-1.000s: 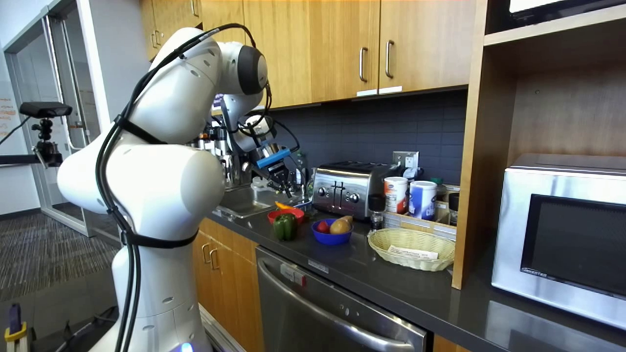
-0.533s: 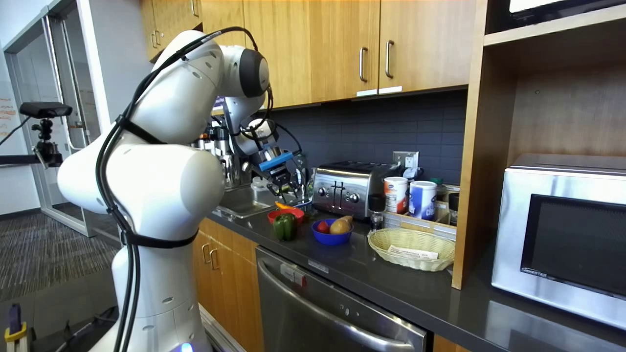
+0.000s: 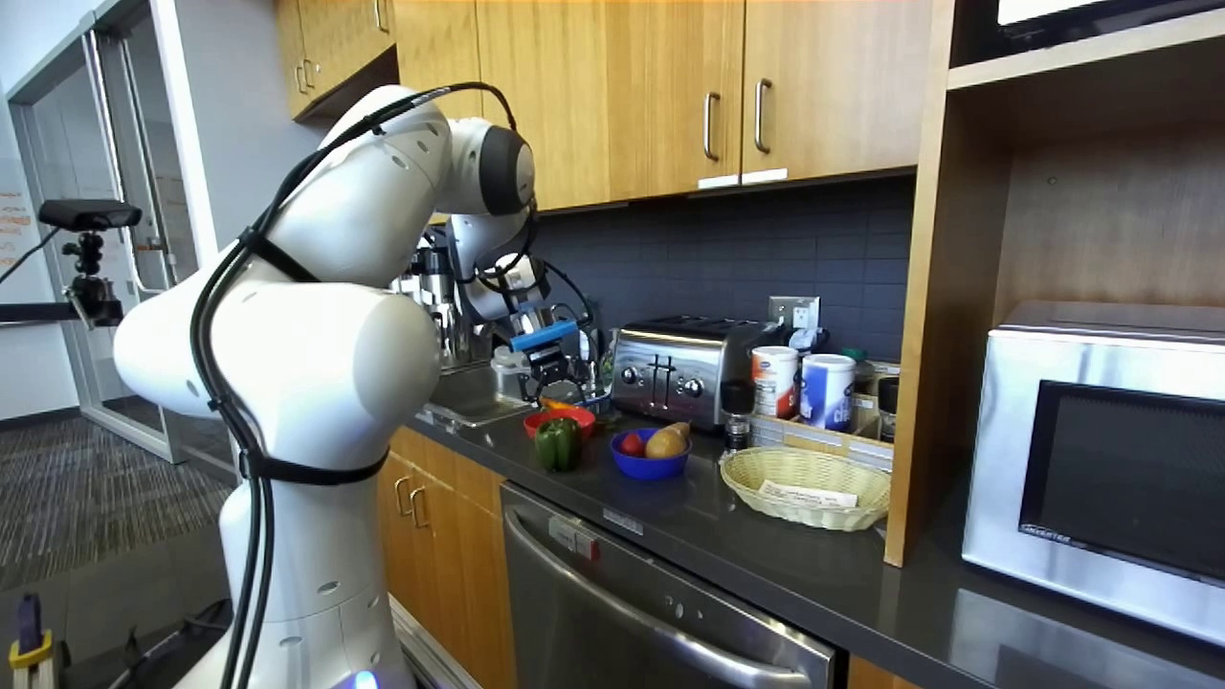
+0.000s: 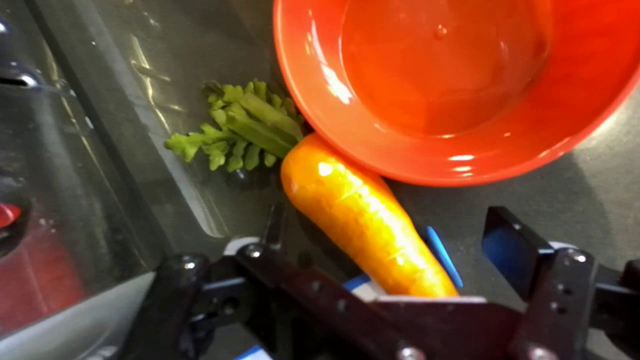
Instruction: Pick up the green pepper toy and put it on the kitchen counter
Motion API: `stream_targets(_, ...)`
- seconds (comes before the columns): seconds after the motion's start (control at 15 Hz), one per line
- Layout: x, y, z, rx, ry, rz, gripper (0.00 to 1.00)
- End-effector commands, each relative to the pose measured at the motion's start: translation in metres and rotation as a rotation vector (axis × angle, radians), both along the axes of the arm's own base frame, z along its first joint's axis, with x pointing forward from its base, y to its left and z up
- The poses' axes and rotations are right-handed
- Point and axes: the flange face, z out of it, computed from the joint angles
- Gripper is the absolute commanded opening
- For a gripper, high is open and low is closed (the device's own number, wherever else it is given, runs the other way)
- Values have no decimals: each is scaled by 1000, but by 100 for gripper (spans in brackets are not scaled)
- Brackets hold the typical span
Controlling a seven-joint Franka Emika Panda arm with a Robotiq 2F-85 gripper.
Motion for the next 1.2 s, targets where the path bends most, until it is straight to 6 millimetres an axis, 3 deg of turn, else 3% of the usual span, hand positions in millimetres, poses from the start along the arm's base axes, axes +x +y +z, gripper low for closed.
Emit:
stream_targets(0.0, 12, 2, -2, 9, 43, 7, 100)
stream_targets(0.27, 22, -2, 1, 20, 55, -4, 100)
stream_targets(0.4, 26, -5, 4, 28, 56, -3, 73)
stream_targets(0.53, 30, -8, 6, 37, 63, -8, 61)
stream_targets(0.73, 33, -13, 7, 44, 76, -21, 35)
stream_targets(1.0, 36, -17, 9, 47, 85, -33, 8)
stream_targets(1.13, 38, -18, 11, 48, 82, -36, 8)
